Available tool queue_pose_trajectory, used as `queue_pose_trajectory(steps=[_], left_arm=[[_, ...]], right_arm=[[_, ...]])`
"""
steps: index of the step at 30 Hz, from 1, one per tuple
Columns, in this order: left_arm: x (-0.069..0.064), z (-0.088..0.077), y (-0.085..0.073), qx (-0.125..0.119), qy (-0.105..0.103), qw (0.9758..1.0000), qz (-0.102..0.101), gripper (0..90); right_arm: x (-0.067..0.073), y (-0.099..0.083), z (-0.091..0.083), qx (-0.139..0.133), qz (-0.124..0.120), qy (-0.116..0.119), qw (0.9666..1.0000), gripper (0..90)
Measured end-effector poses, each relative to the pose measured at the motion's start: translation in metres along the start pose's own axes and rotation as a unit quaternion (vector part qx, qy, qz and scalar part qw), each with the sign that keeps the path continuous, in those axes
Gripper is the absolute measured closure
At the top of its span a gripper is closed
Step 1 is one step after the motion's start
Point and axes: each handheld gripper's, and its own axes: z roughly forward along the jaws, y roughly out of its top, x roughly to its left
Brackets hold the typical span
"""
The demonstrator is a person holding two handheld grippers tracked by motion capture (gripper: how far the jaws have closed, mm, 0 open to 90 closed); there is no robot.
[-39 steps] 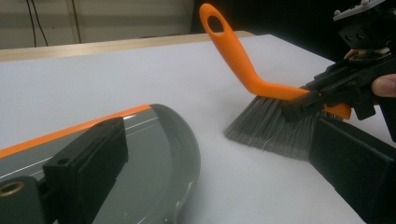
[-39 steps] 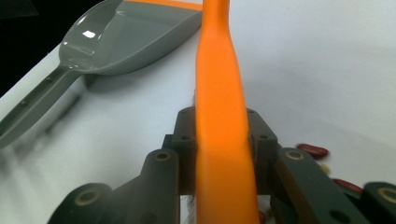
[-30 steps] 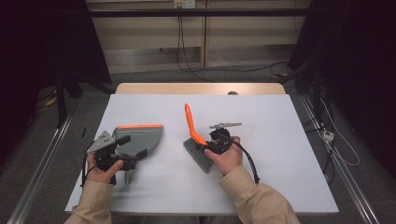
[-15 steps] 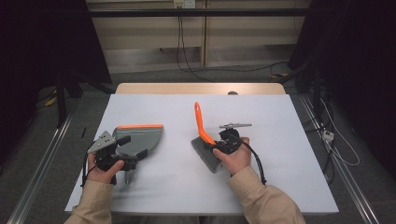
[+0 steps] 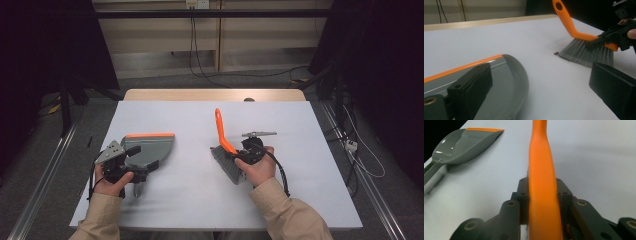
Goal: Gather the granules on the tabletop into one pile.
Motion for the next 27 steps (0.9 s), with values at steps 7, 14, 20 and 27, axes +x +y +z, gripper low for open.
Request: queue_pose_trajectory(steps=[7,14,20,27], left_arm=[[0.000,0.000,0.000,0.001,0.001,1.0000,-0.002,4.8],[0.000,0.002,0.000,0.004,-0.001,1.0000,-0.001,4.8],[0.002,0.002,-0.001,0.005,0.001,1.0000,-0.006,4.8],[0.003,-0.001,-0.002,0.005,0.003,1.0000,-0.005,4.8]], right_arm=[[-0.003,0.004,-0.006,-0.008,0.005,0.014,0.9999,71.0],[0.002,0.024,-0.009,-0.035,0.011,0.032,0.9988,71.1],[0.026,0.026,0.026,-0.008,0.001,0.050,0.9987,71.1],[0.013,0.025,0.037,0.019,0.026,0.030,0.9990,71.0]])
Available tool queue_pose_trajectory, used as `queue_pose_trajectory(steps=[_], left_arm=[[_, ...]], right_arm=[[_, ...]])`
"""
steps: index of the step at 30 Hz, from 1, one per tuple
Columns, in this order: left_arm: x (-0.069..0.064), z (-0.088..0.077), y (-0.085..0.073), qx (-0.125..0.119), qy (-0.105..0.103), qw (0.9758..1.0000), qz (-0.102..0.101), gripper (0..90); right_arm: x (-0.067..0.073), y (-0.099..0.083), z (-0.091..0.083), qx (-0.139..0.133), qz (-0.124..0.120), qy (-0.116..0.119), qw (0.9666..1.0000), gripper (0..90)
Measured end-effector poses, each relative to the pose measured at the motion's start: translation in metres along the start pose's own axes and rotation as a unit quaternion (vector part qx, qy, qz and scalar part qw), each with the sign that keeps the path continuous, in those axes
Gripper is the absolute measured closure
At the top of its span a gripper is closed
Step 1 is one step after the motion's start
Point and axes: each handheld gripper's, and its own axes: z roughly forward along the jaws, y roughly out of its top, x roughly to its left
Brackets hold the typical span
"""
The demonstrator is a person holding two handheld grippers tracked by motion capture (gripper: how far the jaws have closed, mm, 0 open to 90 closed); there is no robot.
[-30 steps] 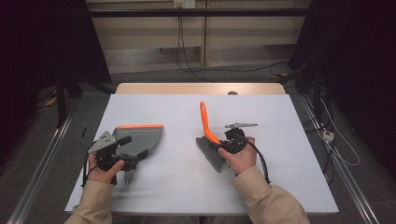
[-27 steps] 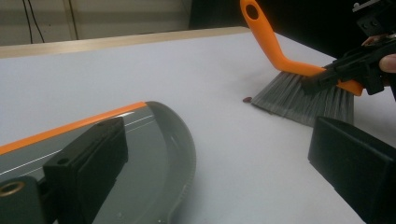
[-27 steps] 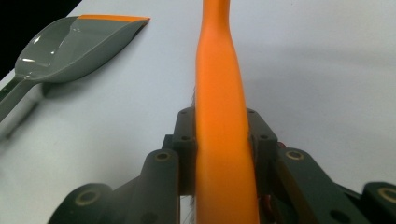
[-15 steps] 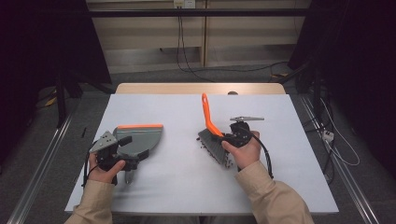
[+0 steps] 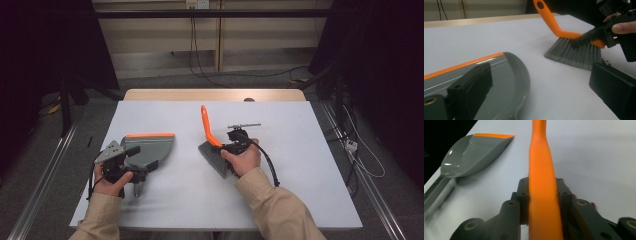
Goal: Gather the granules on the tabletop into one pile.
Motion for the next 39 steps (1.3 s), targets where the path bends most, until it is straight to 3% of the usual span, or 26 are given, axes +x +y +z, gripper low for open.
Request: queue_pose_trajectory(steps=[5,11,13,17,23,26,33,37,39], left_arm=[[-0.001,-0.001,0.000,0.006,0.001,1.0000,-0.006,4.8],[-0.004,-0.002,0.000,0.019,0.010,0.9997,-0.009,5.2],[-0.004,-0.004,0.000,0.028,0.022,0.9993,-0.008,5.4],[-0.003,-0.006,-0.004,0.040,0.043,0.9982,-0.015,6.2],[0.001,-0.007,-0.013,0.075,0.074,0.9941,-0.024,9.9],[0.003,-0.007,-0.016,0.079,0.084,0.9928,-0.034,11.3],[0.002,-0.008,-0.019,0.096,0.106,0.9892,-0.033,15.1],[0.002,-0.009,-0.020,0.115,0.121,0.9856,-0.029,15.5],[0.002,-0.009,-0.021,0.126,0.134,0.9826,-0.022,16.1]], right_arm=[[-0.008,-0.003,-0.013,0.001,-0.004,-0.012,0.9999,71.0],[-0.012,-0.002,-0.030,-0.022,0.001,0.016,0.9996,71.0],[-0.013,0.000,-0.036,-0.036,-0.015,0.023,0.9990,71.0],[-0.017,0.005,-0.049,-0.053,-0.019,0.026,0.9981,71.0],[-0.022,0.010,-0.065,-0.080,-0.032,0.015,0.9961,71.0],[-0.024,0.011,-0.069,-0.092,-0.034,0.016,0.9950,71.0],[-0.026,0.013,-0.077,-0.113,-0.046,0.010,0.9925,71.1],[-0.031,0.013,-0.078,-0.115,-0.051,-0.002,0.9921,71.0],[-0.033,0.013,-0.078,-0.113,-0.057,-0.010,0.9919,71.0]])
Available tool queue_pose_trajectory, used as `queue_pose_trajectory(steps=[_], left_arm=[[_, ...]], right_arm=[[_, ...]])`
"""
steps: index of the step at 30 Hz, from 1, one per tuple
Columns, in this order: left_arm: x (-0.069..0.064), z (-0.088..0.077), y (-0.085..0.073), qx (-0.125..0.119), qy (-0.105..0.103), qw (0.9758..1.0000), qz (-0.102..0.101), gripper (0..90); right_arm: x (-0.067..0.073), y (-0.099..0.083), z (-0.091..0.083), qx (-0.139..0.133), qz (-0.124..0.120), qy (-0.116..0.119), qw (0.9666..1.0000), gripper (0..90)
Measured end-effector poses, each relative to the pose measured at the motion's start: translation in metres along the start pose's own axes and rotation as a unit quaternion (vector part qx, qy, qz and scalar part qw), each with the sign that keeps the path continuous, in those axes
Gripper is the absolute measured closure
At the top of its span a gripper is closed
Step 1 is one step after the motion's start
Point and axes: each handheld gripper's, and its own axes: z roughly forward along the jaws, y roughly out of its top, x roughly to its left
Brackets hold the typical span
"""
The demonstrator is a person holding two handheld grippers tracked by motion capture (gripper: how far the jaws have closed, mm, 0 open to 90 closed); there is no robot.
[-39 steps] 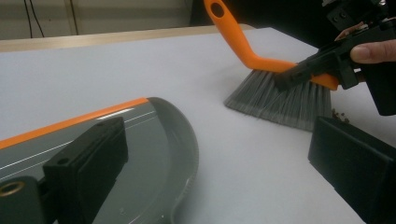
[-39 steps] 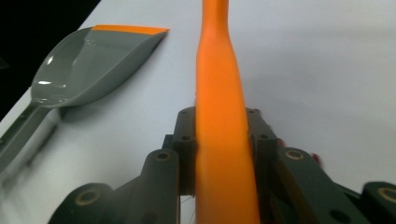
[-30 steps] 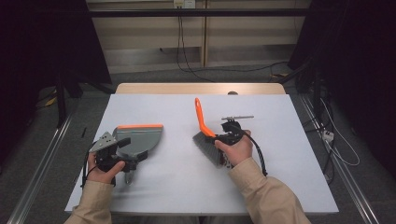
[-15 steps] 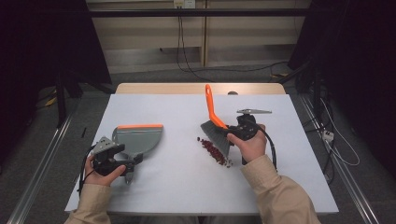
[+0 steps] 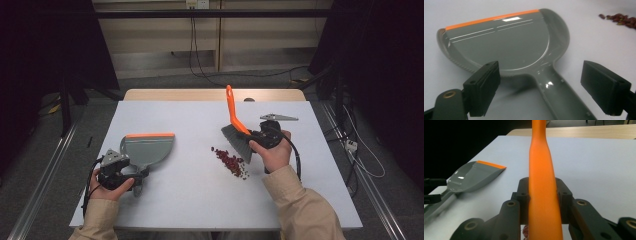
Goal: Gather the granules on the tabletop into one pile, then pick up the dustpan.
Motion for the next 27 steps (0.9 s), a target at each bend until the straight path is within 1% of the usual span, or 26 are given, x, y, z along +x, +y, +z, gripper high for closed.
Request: queue_pose_trajectory(steps=[2,4,6,8,9,10,12,13,17,18,20,21,22,23,24,25,26,27], left_arm=[[0.001,-0.001,-0.002,0.008,0.004,1.0000,-0.001,16.6],[0.002,0.000,-0.003,0.010,0.002,0.9999,-0.010,16.6],[0.002,0.000,-0.004,0.011,0.001,0.9999,-0.013,16.7],[0.002,0.000,-0.004,0.006,0.001,0.9999,-0.013,17.0],[0.002,-0.001,-0.004,0.005,-0.003,0.9999,-0.014,17.0],[0.002,-0.002,-0.003,0.007,-0.003,0.9999,-0.015,17.0],[0.002,-0.002,-0.003,-0.002,-0.007,0.9999,-0.015,15.9],[0.002,-0.003,-0.002,-0.006,-0.011,0.9998,-0.017,15.5],[0.000,-0.004,0.002,-0.020,-0.027,0.9993,-0.014,13.2],[-0.001,-0.004,0.003,-0.023,-0.029,0.9992,-0.016,13.0],[0.000,-0.005,0.004,-0.026,-0.033,0.9990,-0.013,12.1],[0.000,-0.005,0.005,-0.031,-0.036,0.9987,-0.015,11.9],[0.000,-0.006,0.005,-0.036,-0.040,0.9984,-0.015,11.6],[0.001,-0.006,0.006,-0.038,-0.042,0.9983,-0.016,11.5],[0.001,-0.006,0.006,-0.039,-0.042,0.9982,-0.017,11.5],[0.002,-0.007,0.006,-0.041,-0.043,0.9981,-0.017,11.4],[0.003,-0.007,0.006,-0.043,-0.044,0.9979,-0.020,11.5],[0.004,-0.008,0.007,-0.044,-0.043,0.9979,-0.021,11.5]], right_arm=[[-0.002,-0.001,0.000,0.000,-0.002,-0.001,1.0000,71.0],[-0.002,-0.001,-0.001,-0.001,-0.004,-0.003,1.0000,71.0],[-0.003,0.000,-0.003,-0.001,-0.010,-0.005,0.9999,71.0],[-0.004,-0.001,-0.003,-0.001,-0.009,-0.006,0.9999,71.0],[-0.004,-0.001,-0.003,-0.001,-0.011,-0.006,0.9999,71.0],[-0.005,-0.001,-0.003,-0.002,-0.013,-0.007,0.9999,71.0],[-0.006,-0.001,-0.002,0.000,-0.016,-0.008,0.9998,71.0],[-0.007,-0.001,-0.001,-0.001,-0.020,-0.006,0.9998,71.0],[-0.008,0.001,0.008,0.007,-0.016,-0.006,0.9998,71.1],[-0.009,0.002,0.012,0.011,-0.023,-0.007,0.9996,71.0],[-0.009,0.007,0.021,0.015,-0.042,0.004,0.9990,71.1],[-0.010,0.010,0.026,0.015,-0.058,0.009,0.9981,71.1],[-0.010,0.014,0.031,0.021,-0.085,0.011,0.9961,71.1],[-0.010,0.018,0.037,0.027,-0.115,0.011,0.9929,71.1],[-0.011,0.022,0.043,0.033,-0.145,0.021,0.9887,71.1],[-0.012,0.025,0.049,0.038,-0.168,0.033,0.9845,71.1],[-0.013,0.027,0.055,0.042,-0.179,0.046,0.9818,71.1],[-0.014,0.029,0.061,0.047,-0.196,0.060,0.9776,71.1]])
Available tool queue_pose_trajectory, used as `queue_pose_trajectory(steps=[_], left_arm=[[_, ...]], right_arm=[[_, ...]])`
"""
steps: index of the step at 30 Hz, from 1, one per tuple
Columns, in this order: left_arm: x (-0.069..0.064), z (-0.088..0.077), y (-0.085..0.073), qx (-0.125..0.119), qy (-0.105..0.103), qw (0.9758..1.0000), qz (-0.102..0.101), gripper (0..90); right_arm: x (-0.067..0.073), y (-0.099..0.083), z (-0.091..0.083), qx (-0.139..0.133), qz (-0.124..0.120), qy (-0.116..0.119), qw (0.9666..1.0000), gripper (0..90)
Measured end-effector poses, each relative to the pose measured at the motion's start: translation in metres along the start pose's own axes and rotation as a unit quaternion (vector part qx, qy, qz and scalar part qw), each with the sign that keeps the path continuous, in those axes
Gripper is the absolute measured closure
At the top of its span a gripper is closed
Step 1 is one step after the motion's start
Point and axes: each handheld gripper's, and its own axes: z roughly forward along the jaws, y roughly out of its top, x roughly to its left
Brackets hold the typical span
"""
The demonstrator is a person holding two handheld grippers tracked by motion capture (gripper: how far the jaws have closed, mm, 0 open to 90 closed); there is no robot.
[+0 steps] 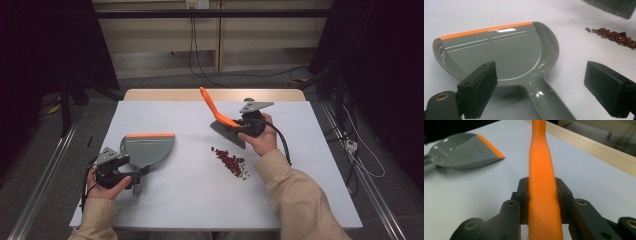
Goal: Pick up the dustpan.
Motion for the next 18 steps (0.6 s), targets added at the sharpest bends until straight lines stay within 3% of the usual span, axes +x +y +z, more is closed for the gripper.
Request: queue_pose_trajectory(steps=[4,6,8,10,14,18], left_arm=[[0.005,-0.002,0.001,-0.005,0.004,0.9999,-0.008,11.4],[0.007,-0.002,0.001,-0.010,0.006,0.9998,-0.013,11.5],[0.008,-0.003,0.000,-0.012,0.006,0.9998,-0.015,11.5],[0.008,-0.003,0.001,-0.013,0.008,0.9998,-0.016,11.4],[0.008,-0.003,0.001,-0.014,0.006,0.9997,-0.017,11.4],[0.006,-0.002,0.002,-0.014,0.004,0.9998,-0.016,11.5]], right_arm=[[-0.003,0.002,0.020,0.028,-0.066,0.024,0.9971,71.1],[-0.004,-0.001,0.029,0.045,-0.100,0.036,0.9933,71.1],[-0.004,-0.006,0.036,0.064,-0.117,0.053,0.9896,71.1],[-0.002,-0.008,0.036,0.060,-0.126,0.075,0.9873,71.1],[0.011,-0.010,0.027,0.087,-0.181,0.094,0.9752,71.1],[0.020,-0.014,0.016,0.097,-0.191,0.102,0.9713,71.1]])
